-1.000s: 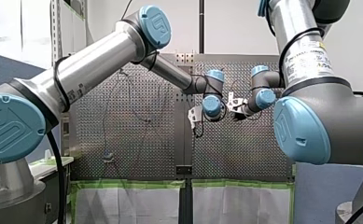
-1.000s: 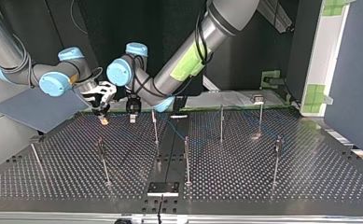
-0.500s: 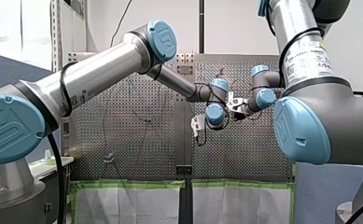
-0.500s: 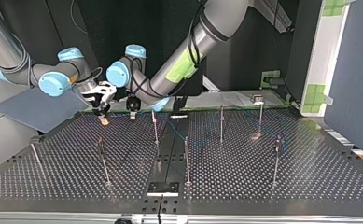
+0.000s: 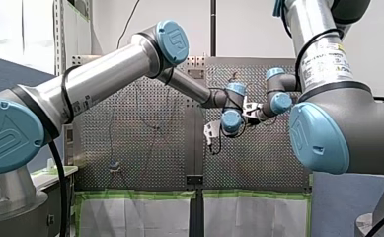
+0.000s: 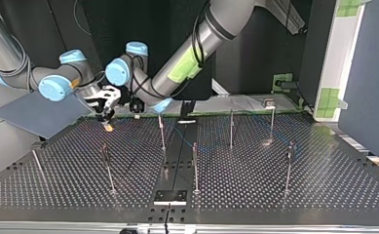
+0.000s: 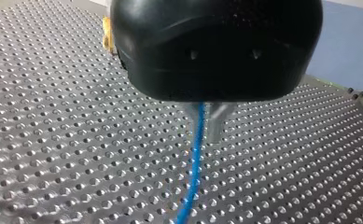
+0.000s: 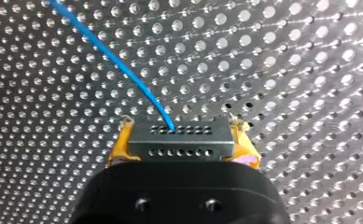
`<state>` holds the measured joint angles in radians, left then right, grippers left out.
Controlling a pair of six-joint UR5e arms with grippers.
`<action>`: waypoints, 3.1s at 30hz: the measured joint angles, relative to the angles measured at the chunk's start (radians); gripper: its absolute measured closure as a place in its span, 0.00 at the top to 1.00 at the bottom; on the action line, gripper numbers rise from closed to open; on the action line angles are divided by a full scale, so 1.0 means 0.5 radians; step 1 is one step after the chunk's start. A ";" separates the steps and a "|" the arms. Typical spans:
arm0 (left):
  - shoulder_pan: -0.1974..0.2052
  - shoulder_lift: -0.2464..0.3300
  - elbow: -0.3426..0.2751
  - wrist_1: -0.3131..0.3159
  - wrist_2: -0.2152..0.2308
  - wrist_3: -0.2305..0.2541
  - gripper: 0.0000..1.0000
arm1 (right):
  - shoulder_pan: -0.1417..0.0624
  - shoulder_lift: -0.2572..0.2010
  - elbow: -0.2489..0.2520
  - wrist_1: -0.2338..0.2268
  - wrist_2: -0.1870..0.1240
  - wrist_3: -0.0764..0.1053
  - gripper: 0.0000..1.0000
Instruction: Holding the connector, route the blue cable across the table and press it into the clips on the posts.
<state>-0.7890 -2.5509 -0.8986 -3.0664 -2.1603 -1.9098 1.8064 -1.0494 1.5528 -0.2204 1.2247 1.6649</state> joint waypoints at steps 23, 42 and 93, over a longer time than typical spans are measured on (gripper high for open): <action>-0.086 0.265 0.018 -0.142 -0.256 -0.077 0.00 | 0.000 -0.350 -0.081 0.202 -0.032 0.060 0.00; -0.105 0.452 0.017 -0.168 -0.369 -0.063 0.00 | -0.003 -0.501 -0.155 0.320 -0.048 0.081 0.00; 0.054 0.448 0.017 0.347 -0.146 0.140 0.00 | 0.001 -0.506 -0.330 0.314 -0.154 0.088 0.00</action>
<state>-0.7620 -2.3271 -0.8900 -2.8931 -2.2332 -1.8396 1.8067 -1.3026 1.3877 -0.0632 1.1475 1.7092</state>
